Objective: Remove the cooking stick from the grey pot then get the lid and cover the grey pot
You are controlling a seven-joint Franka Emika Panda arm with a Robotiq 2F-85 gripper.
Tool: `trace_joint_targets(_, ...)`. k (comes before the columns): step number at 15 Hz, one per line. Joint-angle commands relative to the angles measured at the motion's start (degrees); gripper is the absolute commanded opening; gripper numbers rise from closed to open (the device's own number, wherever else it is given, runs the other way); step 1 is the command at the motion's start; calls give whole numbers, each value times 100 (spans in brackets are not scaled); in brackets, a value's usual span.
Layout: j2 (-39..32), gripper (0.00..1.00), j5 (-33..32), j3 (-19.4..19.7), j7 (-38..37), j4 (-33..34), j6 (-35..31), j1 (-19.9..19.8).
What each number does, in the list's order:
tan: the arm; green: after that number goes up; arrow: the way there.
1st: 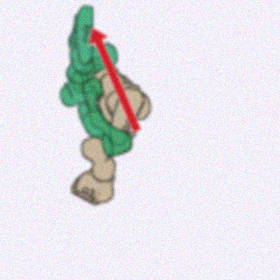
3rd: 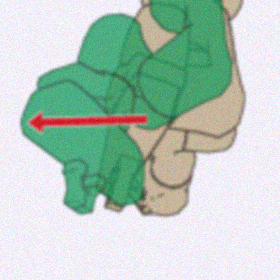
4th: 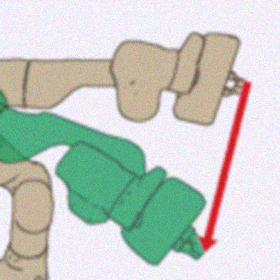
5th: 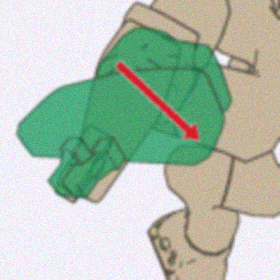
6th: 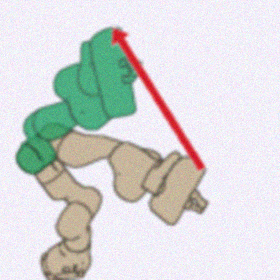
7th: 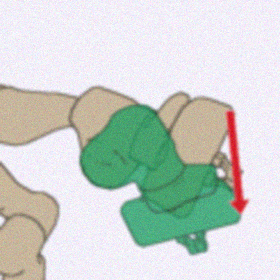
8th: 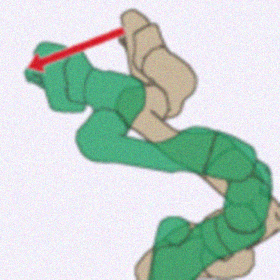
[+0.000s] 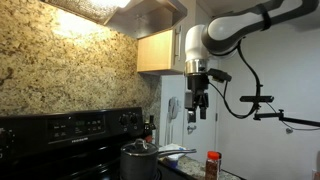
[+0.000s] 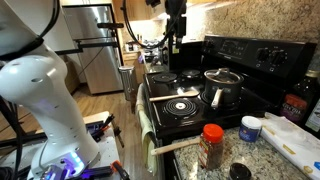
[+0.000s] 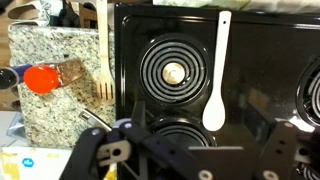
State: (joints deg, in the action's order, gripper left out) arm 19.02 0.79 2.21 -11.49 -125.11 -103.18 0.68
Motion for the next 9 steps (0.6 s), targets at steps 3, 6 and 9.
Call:
trace_joint_targets(3, 294, 100, 36, -126, 44, -31, 240, -114)
trace_joint_targets(6, 299, 100, 35, -134, 44, -31, 243, -112)
trace_joint_targets(9, 295, 100, 35, -135, 44, -31, 243, -111)
